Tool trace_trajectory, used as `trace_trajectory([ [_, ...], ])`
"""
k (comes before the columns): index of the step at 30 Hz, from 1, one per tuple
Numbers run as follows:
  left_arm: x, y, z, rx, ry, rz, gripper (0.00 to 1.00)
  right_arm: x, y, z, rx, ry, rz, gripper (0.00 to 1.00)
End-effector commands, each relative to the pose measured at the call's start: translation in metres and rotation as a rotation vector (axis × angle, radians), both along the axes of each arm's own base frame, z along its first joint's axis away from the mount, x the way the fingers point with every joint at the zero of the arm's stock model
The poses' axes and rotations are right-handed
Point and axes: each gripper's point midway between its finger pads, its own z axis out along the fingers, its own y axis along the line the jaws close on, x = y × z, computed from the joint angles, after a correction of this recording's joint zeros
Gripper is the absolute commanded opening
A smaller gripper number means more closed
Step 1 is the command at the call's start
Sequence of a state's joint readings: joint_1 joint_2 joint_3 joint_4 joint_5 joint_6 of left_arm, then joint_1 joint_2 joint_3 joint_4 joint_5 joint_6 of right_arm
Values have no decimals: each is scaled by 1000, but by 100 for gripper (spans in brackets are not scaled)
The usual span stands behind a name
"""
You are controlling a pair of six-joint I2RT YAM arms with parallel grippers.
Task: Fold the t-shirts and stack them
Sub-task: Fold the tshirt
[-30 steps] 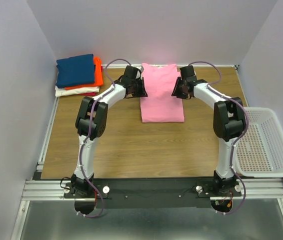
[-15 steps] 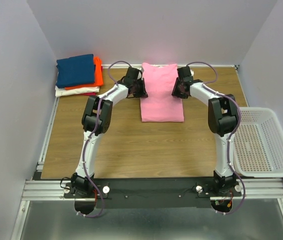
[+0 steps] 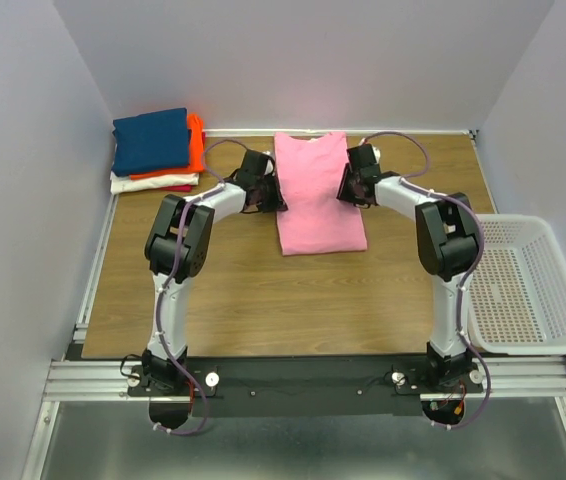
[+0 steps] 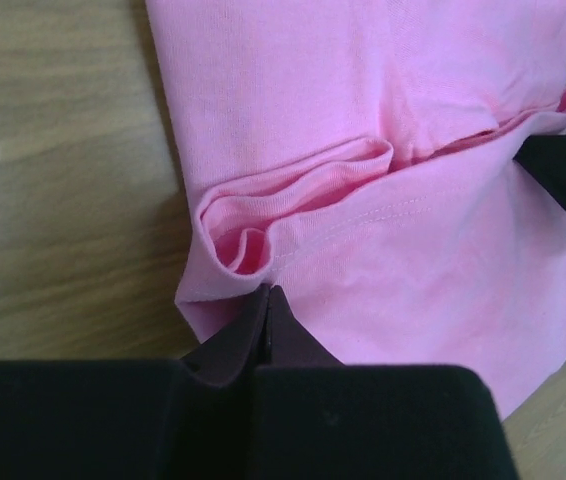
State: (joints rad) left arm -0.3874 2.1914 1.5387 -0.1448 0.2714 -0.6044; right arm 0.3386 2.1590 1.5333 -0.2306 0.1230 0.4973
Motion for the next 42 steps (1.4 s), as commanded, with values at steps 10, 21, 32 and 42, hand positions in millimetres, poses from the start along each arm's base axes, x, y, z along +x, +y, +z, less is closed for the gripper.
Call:
trace_trajectory([
  [10,-78,31,11,-17,31,17,0,-143,41,-53,-43,305,107,43],
  [21,-133,54,4,-1,53,10,0,-195,22,-37,-67,287,58,44],
  [32,-125,45,19,-29,11,-29,0,-175,25,-11,-82,205,96,44],
  [42,-106,23,58,-92,-76,-118,0,-157,73,27,-28,121,171,43],
])
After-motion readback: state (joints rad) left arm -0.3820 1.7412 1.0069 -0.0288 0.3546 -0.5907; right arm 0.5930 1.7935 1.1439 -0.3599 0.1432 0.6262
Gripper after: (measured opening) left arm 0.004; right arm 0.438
